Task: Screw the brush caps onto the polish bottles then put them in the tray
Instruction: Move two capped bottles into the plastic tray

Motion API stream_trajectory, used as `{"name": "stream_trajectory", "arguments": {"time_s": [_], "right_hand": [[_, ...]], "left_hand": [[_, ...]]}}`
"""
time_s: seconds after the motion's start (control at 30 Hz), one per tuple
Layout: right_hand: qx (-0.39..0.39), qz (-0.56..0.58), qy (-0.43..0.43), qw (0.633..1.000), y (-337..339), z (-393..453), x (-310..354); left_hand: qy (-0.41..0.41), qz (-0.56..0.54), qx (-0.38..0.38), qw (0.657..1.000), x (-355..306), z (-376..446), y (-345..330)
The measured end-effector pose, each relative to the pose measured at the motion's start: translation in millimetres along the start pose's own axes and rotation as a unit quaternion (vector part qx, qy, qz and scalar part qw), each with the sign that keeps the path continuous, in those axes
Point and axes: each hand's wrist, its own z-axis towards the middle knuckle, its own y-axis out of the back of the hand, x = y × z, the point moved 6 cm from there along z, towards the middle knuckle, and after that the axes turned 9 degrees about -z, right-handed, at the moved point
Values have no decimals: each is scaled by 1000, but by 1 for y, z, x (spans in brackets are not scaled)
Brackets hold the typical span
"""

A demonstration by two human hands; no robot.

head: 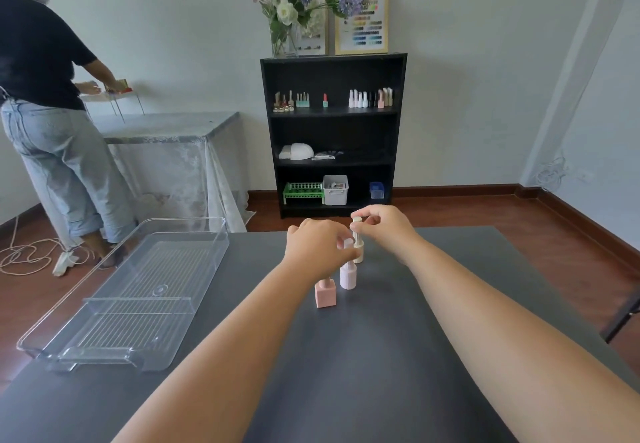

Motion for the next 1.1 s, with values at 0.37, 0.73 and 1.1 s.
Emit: {"name": "stream_trajectory", "arguments": {"time_s": [0.37,0.73,1.1], "right_hand": [[-57,5,52,997,28,-1,38],[25,71,164,984,-43,6,188],[97,61,171,979,-201,34,242]], "left_hand": [[20,-200,-55,978,21,1,78],[97,-58,-123,986,153,-37,221],[150,-38,-126,980,271,-50,224]]}}
